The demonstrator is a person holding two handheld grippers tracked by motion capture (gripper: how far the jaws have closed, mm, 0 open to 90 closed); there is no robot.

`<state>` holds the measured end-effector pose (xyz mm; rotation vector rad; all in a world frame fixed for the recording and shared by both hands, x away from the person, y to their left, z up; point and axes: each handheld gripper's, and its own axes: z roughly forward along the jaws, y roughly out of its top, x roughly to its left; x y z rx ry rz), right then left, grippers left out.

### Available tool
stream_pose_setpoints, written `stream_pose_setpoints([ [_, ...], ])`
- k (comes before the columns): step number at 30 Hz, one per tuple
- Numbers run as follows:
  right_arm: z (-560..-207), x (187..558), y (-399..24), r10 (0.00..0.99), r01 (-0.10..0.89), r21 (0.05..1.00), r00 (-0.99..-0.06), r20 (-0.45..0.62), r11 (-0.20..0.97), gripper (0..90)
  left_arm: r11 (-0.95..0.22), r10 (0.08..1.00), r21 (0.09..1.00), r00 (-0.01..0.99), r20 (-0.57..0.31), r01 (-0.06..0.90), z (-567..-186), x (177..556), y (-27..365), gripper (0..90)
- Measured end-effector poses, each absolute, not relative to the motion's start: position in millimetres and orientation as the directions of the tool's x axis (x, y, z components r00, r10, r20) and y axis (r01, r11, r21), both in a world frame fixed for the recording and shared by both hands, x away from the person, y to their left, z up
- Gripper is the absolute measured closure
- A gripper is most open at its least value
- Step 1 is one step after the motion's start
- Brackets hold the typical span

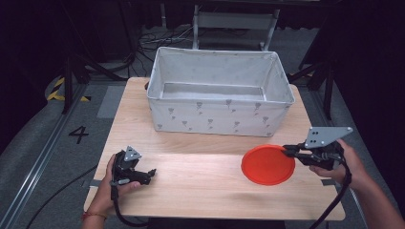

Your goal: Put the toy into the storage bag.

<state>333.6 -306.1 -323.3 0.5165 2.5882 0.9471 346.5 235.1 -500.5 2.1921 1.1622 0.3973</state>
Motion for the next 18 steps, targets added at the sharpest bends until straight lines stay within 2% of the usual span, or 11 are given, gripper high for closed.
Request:
stream_pose_setpoints([
  [11, -289, 352, -323, 0.437, 0.199, 0.657, -0.872, -0.221, 0.728, 82.5, -0.416, 0.828, 0.646, 0.56, -0.021, 0.64, -500, 346, 235, 0.5],
  [18, -267, 359, -327, 0.364, 0.133, 0.637, -0.898, -0.246, 0.759, 82.5, -0.416, 0.829, 0.645, 0.559, -0.021, 0.641, -500, 346, 235, 0.6],
])
